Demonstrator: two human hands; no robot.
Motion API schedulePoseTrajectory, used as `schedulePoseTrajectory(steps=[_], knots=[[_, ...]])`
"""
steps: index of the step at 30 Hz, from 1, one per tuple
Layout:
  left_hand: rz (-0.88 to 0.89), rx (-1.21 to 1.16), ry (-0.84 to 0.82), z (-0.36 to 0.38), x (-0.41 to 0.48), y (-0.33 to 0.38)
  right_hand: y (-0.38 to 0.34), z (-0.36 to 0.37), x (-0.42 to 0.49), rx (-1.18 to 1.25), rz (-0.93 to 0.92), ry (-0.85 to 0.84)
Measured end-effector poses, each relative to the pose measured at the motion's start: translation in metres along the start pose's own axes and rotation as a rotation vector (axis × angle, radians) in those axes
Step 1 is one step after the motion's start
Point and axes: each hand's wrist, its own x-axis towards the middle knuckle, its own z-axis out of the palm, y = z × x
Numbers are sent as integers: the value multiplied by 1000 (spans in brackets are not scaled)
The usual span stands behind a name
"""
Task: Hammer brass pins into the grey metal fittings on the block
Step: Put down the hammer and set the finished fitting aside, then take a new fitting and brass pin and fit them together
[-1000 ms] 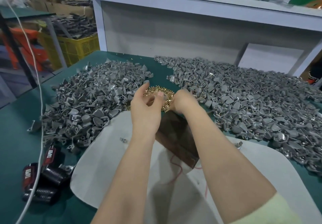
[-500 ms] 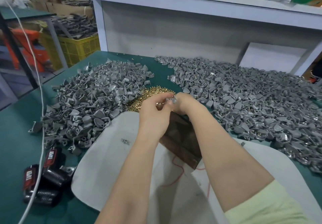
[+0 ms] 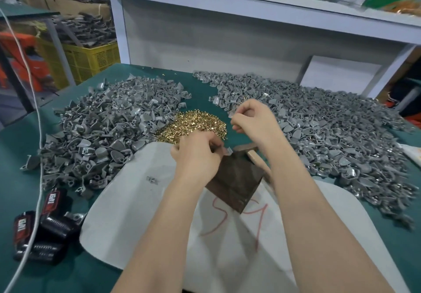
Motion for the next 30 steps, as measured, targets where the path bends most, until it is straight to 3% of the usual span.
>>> schedulePoseTrajectory(steps=[5, 11, 15, 19, 22, 27, 30], knots=[[6, 86, -41, 1, -3, 4, 8, -19, -38, 39, -16, -33], [185, -136, -4, -1, -5, 10, 14, -9, -54, 28, -60, 26], [258, -119, 22, 0, -4, 11, 17, -3, -57, -25, -130, 26], [215, -159, 77, 0, -4, 9, 20, 0, -56, -115, -165, 70], [153, -139, 133, -3, -2, 5, 24, -4, -53, -32, -72, 108], [93, 48, 14, 2, -1, -1, 26, -7, -53, 260, 62, 67], [102, 115, 0, 5, -2, -1, 28, -4, -51, 163, 19, 63]])
